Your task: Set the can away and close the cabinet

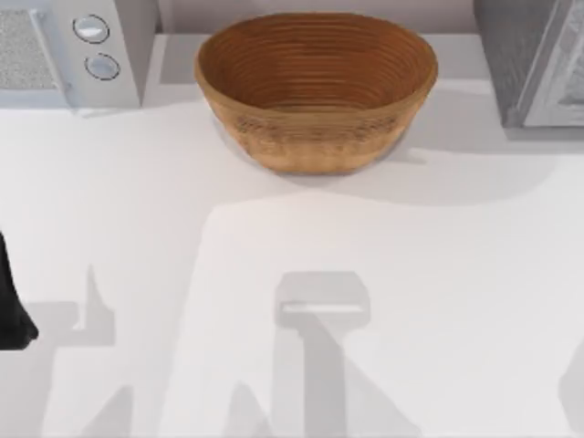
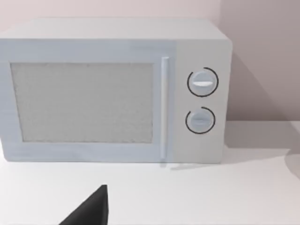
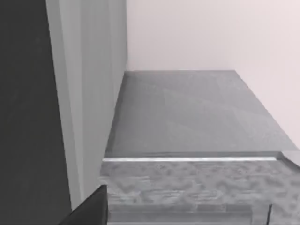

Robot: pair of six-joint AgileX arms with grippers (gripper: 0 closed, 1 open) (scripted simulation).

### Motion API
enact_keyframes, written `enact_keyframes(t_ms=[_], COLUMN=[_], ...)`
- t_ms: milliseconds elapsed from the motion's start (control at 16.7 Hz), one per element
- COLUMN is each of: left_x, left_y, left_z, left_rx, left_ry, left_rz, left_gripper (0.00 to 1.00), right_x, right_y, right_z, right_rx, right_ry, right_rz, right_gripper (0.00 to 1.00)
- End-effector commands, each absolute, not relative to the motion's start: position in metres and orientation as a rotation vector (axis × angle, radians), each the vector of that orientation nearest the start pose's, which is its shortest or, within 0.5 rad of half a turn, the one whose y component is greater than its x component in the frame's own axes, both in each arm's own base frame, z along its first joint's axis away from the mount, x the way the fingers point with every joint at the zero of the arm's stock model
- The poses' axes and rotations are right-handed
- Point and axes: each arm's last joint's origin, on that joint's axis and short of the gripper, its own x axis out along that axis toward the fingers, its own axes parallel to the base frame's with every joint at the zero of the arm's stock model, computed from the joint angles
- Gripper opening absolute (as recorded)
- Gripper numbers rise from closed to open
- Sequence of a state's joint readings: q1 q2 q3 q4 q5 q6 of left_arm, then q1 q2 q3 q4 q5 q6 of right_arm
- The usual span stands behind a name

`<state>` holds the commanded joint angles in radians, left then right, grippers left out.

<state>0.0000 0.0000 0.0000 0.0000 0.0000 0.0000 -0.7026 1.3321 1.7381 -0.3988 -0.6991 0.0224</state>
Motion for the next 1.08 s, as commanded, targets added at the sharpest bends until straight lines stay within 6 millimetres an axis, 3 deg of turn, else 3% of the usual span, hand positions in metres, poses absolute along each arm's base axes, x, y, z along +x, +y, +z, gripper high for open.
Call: enact_keyframes(t_ms=[240,420,780,1080], left_x=[0.106,0.106,0.106,0.106], left_y=[-0.001,-0.001,-0.001,-0.001], left_z=[0.16,0.16,0.16,0.16], left_rx=[0.0,0.0,0.0,0.0], left_ry=[0.0,0.0,0.0,0.0], left_rz=[0.0,0.0,0.0,0.0], left_gripper=[1.0,1.0,1.0,1.0], right_x=[0.245,0.256,0.245,0.229], right_y=[-0.084,-0.03,0.064,0.098], right_z=[0.509,0.509,0.509,0.509], right_rx=[0.008,0.008,0.005,0.003], right_ry=[0.005,0.006,0.007,0.007], right_rz=[0.009,0.009,0.009,0.009], right_gripper=[1.0,1.0,1.0,1.0])
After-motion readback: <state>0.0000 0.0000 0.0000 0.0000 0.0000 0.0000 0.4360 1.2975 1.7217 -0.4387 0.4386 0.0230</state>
